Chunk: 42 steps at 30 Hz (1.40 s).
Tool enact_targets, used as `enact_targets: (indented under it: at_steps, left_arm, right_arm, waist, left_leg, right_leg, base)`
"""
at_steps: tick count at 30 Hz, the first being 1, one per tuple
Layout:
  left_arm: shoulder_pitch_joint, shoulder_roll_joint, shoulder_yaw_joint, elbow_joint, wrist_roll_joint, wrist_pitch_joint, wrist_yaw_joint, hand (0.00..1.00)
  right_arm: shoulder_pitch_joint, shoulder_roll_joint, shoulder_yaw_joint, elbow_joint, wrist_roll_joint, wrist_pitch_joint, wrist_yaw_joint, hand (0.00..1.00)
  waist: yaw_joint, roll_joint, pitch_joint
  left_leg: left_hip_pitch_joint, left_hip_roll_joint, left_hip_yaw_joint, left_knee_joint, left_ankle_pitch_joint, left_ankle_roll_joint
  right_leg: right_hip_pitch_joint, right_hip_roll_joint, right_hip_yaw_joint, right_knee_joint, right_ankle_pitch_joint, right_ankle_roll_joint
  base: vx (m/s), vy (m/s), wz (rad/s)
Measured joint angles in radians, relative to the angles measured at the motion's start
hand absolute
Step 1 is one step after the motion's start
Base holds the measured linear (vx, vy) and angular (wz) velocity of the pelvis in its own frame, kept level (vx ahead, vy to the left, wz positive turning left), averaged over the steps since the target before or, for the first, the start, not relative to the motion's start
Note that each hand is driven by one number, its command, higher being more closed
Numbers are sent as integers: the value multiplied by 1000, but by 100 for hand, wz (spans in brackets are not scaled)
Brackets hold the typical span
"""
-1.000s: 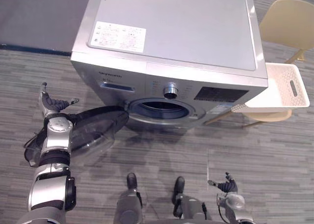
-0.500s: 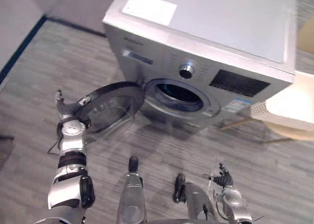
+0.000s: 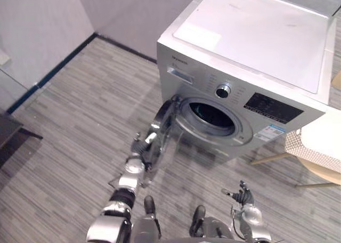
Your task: Pick up the laundry basket with both hands and put the clothes into the washing machine.
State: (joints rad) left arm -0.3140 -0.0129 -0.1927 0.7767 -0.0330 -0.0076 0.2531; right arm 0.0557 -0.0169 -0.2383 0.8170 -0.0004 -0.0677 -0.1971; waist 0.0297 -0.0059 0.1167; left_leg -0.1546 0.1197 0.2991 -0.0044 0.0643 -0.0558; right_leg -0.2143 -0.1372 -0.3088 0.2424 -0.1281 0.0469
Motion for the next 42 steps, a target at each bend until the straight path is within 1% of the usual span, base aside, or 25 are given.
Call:
enact_targets:
  at_steps: [1, 2, 4, 7, 9, 11, 14, 15, 16, 18, 20, 23, 25, 26, 28, 29, 31, 33, 34, 35, 36, 37, 38, 40, 42]
  left_arm:
    - [1, -2, -11, 0, -9, 1, -3, 0]
    - [2, 5, -51, 0, -31, 2, -11, 0]
    - [1, 5, -108, -3, -78, 2, -12, 0]
    - [-43, 5, -154, -3, -160, 1, -11, 0]
    - [-93, 3, -176, -3, -195, 1, -10, 0]
    - [-195, -12, -195, -3, -200, -4, -13, 0]
    - [-437, 0, -139, 6, -200, -36, -9, 0]
    - [-507, 9, -107, 7, -199, -43, -7, 0]
    - [-589, 29, -71, 10, -199, -46, -6, 0]
    - [-654, 61, -29, 36, -198, -39, -3, 0]
    - [-675, 98, -8, 36, -196, -40, -9, 0]
    - [-678, 116, 11, 37, -191, -39, -13, 0]
    - [-675, 108, 10, 35, -188, -41, -22, 0]
    - [-662, 92, 9, 29, -179, -41, -26, 0]
    - [-614, 86, 5, 1, -146, -42, -31, 0]
    - [-560, 85, -5, -34, -129, -43, -31, 0]
    - [-444, 85, -45, -111, -107, -52, -32, 0]
    - [-258, 84, -105, -223, -99, -69, -36, 0]
    - [-211, 86, -120, -250, -101, -71, -39, 0]
    - [-104, 93, -134, -307, -113, -79, -56, 0]
    - [-48, 95, -145, -332, -126, -85, -71, 0]
    - [88, 101, -147, -389, -171, -93, -109, 0]
    - [137, 103, -142, -406, -193, -95, -124, 0]
    - [282, 105, -85, -421, -242, -101, -164, 0]
    - [338, 105, -30, -407, -249, -103, -171, 0]
  right_arm:
    - [1, 0, -1, 7, 0, 2, 0, 0]
    - [4, 1, -1, 24, 0, 4, 0, 0]
    - [27, 5, -1, 25, 0, 6, -1, 0]
    - [32, 4, -1, 24, 0, 10, -5, 0]
    - [37, -1, -1, 20, 2, 11, -12, 0]
    - [40, -10, 1, -13, 3, 12, -19, 0]
    - [41, -18, 5, -100, 12, 6, -19, 0]
    - [43, -22, 6, -113, 14, 6, -20, 0]
    - [47, -23, 7, -125, 20, 7, -22, 0]
    - [65, -22, 7, -135, 27, 7, -23, 0]
    - [78, -11, 10, -134, 29, 6, -24, 0]
    - [75, 0, 28, -136, 30, -1, -25, 0]
    - [69, 0, 40, -138, 32, -8, -25, 0]
    - [69, -1, 44, -140, 35, -16, -25, 0]
    - [66, 0, 57, -144, 43, -24, -25, 0]
    - [66, 0, 63, -145, 49, -25, -25, 0]
    - [71, -2, 73, -142, 49, -25, -28, 0]
    - [74, -2, 88, -134, 48, -24, -28, 0]
    - [77, -2, 90, -133, 46, -23, -28, 0]
    - [87, -2, 90, -133, 41, -20, -27, 0]
    - [92, -4, 89, -132, 30, -19, -27, 0]
    - [94, -11, 80, -107, 13, -13, -24, 0]
    - [88, -15, 77, -89, 6, -12, -22, 0]
    - [52, -33, 72, -7, -11, 0, -18, 0]
    - [28, -37, 69, 31, -12, 5, -17, 0]
  waist:
    - [-6, 3, -1]
    - [-22, 6, -2]
    - [-33, 6, -2]
    - [-71, 7, -1]
    - [-90, 7, 1]
    - [-118, 9, 32]
    - [-134, 0, 76]
    - [-148, -2, 90]
    - [-167, -6, 112]
    - [-182, -7, 140]
    - [-181, -10, 150]
    - [-174, -10, 161]
    - [-164, -10, 161]
    - [-153, -9, 161]
    - [-152, -9, 162]
    - [-151, -8, 162]
    - [-149, -6, 161]
    - [-114, -3, 160]
    - [-105, -2, 157]
    - [-91, 2, 140]
    - [-83, 7, 127]
    - [-63, 16, 90]
    - [-58, 21, 83]
    - [-39, 36, 63]
    - [-38, 39, 53]
  left_leg:
    - [4, -2, 3, -5, 3, 0]
    - [19, -4, 11, -23, 10, -1]
    - [33, 0, 36, -32, 12, -1]
    - [37, 2, 104, -42, 12, -1]
    - [53, 3, 164, -48, 11, -1]
    - [68, 7, 225, -25, -15, 3]
    - [-1, 40, 344, 81, -86, 6]
    - [-27, 49, 366, 102, -101, 6]
    - [-53, 58, 388, 128, -116, 11]
    - [-84, 78, 407, 166, -128, 8]
    - [-123, 97, 415, 197, -136, 10]
    - [-149, 113, 402, 217, -136, 9]
    - [-155, 115, 385, 217, -136, 9]
    - [-151, 114, 375, 217, -136, 9]
    - [-140, 113, 344, 216, -136, 9]
    - [-125, 111, 324, 212, -135, 10]
    - [-99, 94, 276, 207, -135, 10]
    - [-55, 76, 219, 174, -134, 9]
    - [-45, 72, 210, 162, -131, 8]
    - [-36, 56, 177, 139, -124, 5]
    - [-36, 49, 163, 127, -116, 6]
    - [-29, 26, 134, 91, -87, 11]
    - [-19, 17, 115, 76, -79, 11]
    - [10, -10, 54, 41, -61, 10]
    - [14, -17, 6, 39, -53, 13]
  right_leg:
    - [-1, 1, 7, -1, 2, 1]
    - [-1, 3, 16, -1, 5, -1]
    - [-8, 13, 44, -2, 13, -6]
    - [-51, 26, 116, -3, 34, -7]
    - [-70, 36, 173, -6, 53, -3]
    - [-80, 46, 234, -15, 74, 3]
    - [-163, 62, 359, -51, 132, 25]
    - [-184, 67, 379, -72, 156, 25]
    - [-201, 72, 398, -98, 175, 36]
    - [-217, 81, 415, -130, 202, 36]
    - [-246, 90, 419, -145, 225, 26]
    - [-249, 94, 398, -156, 230, 21]
    - [-244, 93, 382, -156, 230, 21]
    - [-233, 91, 368, -156, 230, 21]
    - [-206, 87, 343, -157, 229, 21]
    - [-181, 84, 326, -157, 224, 21]
    - [-126, 65, 282, -155, 187, 13]
    - [-72, 51, 233, -127, 147, 16]
    - [-62, 47, 219, -116, 134, 14]
    - [-53, 34, 190, -94, 107, 18]
    - [-51, 27, 174, -82, 95, 21]
    - [-45, 12, 139, -66, 72, 21]
    - [-32, 10, 122, -64, 65, 24]
    - [22, -4, 69, -68, 46, 22]
    - [56, -9, 27, -75, 39, 23]
  base:
    - [-48, 62, -20]
    - [-31, 37, -27]
    - [-19, 17, -39]
    - [-8, 7, -73]
    - [2, 16, -84]
    - [-22, 21, -90]
    - [-61, 7, -118]
    - [-64, -10, -81]
    - [-58, -21, -60]
    - [-22, -39, -41]
    - [25, -62, -17]
    - [42, -40, 17]
    - [34, -29, 26]
    - [23, -15, 25]
    - [16, -14, 34]
    - [7, -11, 54]
    - [9, -12, 67]
    - [3, -19, 69]
    - [15, -5, 80]
    - [36, 4, 70]
    - [116, 16, 93]
    - [99, 11, 76]
    - [173, 23, 91]
    - [148, 37, 78]
    - [90, 21, 75]
